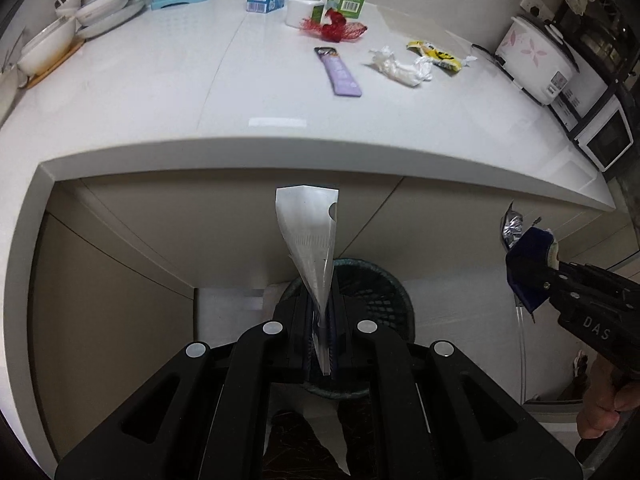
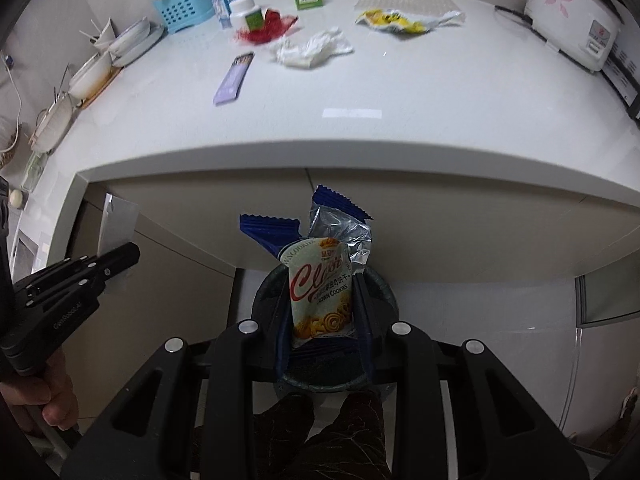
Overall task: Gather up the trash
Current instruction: 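Carry the plastic bag and cookie wrapper down over the green trash bin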
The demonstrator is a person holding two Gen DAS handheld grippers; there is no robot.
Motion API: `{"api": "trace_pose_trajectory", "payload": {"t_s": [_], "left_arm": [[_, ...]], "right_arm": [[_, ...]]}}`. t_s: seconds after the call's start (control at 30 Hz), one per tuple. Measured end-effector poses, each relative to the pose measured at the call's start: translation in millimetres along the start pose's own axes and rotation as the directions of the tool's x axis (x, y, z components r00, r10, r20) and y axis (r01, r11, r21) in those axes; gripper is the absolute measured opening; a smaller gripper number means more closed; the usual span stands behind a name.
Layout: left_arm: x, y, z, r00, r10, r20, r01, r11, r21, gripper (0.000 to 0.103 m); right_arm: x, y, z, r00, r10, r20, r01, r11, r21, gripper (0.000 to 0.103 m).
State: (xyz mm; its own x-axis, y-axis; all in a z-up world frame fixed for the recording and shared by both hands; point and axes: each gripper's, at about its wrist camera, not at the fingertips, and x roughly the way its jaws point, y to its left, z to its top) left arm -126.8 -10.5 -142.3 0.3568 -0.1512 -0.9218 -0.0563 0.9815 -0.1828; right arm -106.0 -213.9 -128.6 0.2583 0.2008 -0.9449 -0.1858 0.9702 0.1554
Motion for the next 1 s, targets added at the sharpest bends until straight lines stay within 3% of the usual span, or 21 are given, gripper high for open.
{"api": "trace_pose_trajectory", "payload": {"t_s": [0.1,0.33,0.57,0.93,1.0], "left_arm": [[8.4,9.7,-7.9,1.000,0.026,-0.003,-0.026,1.000,-0.008,0.005],[32.5,20.5,-20.2,0.999,0.016,-0.044,-0.016,1.000,-0.005,0.005],[56.7,20.7,-30.8,0.994,0.025,-0.104,-0.025,1.000,0.005,0.005],[54.2,26.5,-33.7,0.992,0.050,-0.112,-0.048,0.999,0.018,0.005],[54.8,26.2,-35.1,0.992,0.056,-0.117,-0.054,0.998,0.015,0.005]], "right_arm": [[17.8,7.7,-7.3,1.000,-0.005,-0.017,0.005,1.000,-0.008,0.027],[55.9,17.2,-22.4,0.998,0.038,-0.044,-0.038,0.999,0.011,0.027],[89.7,21.1,-34.2,0.995,0.026,-0.100,-0.024,1.000,0.021,0.027],[133.9,32.0,-42.5,0.978,0.013,-0.206,-0.009,1.000,0.019,0.029],[134.5,33.7,-40.9,0.977,0.024,-0.213,-0.021,1.000,0.016,0.035]]}}
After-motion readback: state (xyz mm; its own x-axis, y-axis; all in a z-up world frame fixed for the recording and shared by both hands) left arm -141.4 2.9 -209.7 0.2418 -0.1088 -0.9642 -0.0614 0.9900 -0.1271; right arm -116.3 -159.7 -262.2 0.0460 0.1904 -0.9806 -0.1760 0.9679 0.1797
